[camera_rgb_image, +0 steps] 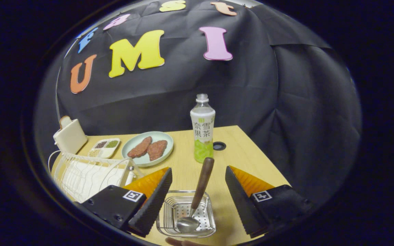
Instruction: Take the plate from the dish rack, then take the spoon from the basket and place it into the plate.
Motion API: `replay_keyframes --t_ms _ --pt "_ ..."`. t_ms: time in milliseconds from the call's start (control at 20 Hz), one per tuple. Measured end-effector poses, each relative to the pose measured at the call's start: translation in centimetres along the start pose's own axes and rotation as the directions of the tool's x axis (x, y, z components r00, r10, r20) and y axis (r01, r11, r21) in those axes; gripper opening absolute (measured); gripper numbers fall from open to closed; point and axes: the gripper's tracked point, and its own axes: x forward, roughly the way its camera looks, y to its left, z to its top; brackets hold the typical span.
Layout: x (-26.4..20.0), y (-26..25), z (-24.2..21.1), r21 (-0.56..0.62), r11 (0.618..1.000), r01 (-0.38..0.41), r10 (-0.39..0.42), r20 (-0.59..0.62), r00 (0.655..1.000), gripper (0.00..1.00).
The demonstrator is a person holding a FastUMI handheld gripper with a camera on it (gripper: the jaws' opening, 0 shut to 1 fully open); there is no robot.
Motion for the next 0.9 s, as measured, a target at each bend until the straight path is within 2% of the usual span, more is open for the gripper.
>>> replay_keyframes --t_ms 200,300,400,600,900 --pt "1.3 -0.3 0.6 -0.023 1.000 0.000 0.000 0.014 1.000 0.62" --pt "1.4 0.1 -0.2 -0.015 1.000 -0.018 0.017 -0.020 1.000 0.43" --pt "0.6 0.7 0.2 0.019 0.999 -0.046 0.046 0.000 0.999 0.23" --pt "-2.3 0.9 1.5 0.062 0.997 -0.051 0.047 0.061 0.997 0.13" --pt "-9.5 1.5 5.6 0.034 0.998 -0.054 0.045 0.226 0.973 0.12"
